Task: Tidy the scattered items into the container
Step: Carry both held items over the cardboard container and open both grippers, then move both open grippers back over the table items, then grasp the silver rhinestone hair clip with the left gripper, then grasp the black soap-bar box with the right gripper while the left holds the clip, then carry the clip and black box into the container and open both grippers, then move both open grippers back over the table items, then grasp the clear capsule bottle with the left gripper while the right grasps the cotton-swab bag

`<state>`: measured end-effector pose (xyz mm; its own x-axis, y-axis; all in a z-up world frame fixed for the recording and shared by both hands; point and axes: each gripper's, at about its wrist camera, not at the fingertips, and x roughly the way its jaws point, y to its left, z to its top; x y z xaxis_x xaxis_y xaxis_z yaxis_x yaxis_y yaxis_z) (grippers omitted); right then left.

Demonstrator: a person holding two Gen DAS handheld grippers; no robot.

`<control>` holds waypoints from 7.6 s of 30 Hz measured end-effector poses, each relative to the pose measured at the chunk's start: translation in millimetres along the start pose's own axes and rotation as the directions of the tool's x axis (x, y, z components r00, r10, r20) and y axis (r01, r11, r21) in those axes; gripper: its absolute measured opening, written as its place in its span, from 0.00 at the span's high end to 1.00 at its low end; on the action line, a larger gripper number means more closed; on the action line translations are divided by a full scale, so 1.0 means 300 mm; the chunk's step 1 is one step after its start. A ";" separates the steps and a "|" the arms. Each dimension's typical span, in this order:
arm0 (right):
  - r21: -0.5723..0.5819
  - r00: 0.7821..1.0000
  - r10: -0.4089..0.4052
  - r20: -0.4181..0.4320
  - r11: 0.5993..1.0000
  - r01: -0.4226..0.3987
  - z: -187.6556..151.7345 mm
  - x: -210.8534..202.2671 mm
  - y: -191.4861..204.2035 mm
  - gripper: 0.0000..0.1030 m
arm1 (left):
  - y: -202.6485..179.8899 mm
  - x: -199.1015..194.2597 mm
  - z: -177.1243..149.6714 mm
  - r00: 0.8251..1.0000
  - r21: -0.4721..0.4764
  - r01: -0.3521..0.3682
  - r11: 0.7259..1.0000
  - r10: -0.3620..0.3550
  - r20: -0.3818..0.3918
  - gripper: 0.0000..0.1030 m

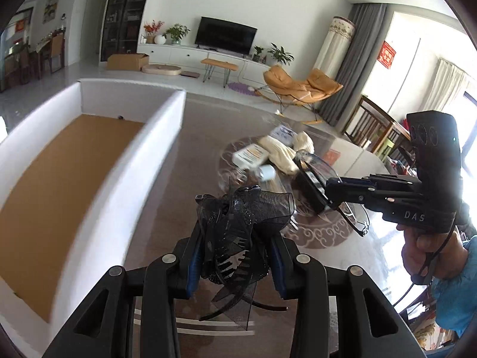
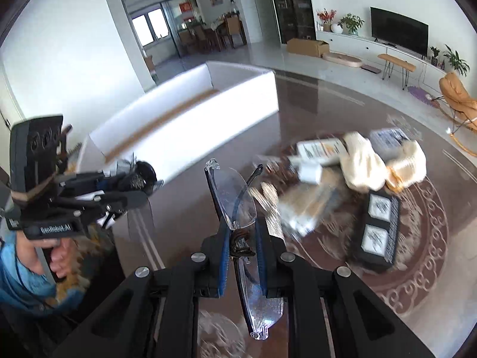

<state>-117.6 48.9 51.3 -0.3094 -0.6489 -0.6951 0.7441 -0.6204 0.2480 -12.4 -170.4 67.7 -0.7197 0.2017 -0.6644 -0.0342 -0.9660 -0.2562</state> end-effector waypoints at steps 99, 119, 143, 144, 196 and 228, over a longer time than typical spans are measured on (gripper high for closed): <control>0.368 0.935 -0.347 -0.075 0.861 0.350 -0.465 0.002 -0.268 0.43 | -0.249 0.379 -0.246 0.978 0.073 -0.033 0.997 0.047 -0.203 0.51; 0.260 0.982 -0.186 -0.032 0.947 0.187 -0.395 0.061 0.067 0.43 | -0.185 0.183 -0.233 0.987 0.037 -0.001 0.999 0.007 -0.161 0.51; -0.053 0.985 -0.074 -0.154 0.996 0.067 0.509 0.850 0.542 0.41 | 0.826 0.146 0.186 0.886 -0.242 -0.432 0.869 0.358 -0.294 0.49; -0.047 0.984 -0.090 -0.156 0.995 0.084 0.502 0.872 0.541 0.41 | 0.832 0.160 0.171 0.883 -0.247 -0.432 0.867 0.352 -0.311 0.48; 0.419 0.814 -0.577 -0.071 0.723 0.549 -0.548 -0.055 -0.171 0.40 | -0.259 0.402 -0.159 0.968 0.164 0.001 0.986 0.040 -0.249 0.00; 0.299 0.855 -0.485 -0.184 0.801 0.518 -0.091 0.398 -0.232 0.38 | -0.166 0.368 -0.308 0.953 0.228 -0.139 0.964 0.193 -0.235 0.00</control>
<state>-190.2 26.7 -67.3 -0.5161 -0.1731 -0.8389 0.2586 -0.9651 0.0401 -26.0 -85.1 -57.8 -0.5290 0.0438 -0.8475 -0.0909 -0.9958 0.0053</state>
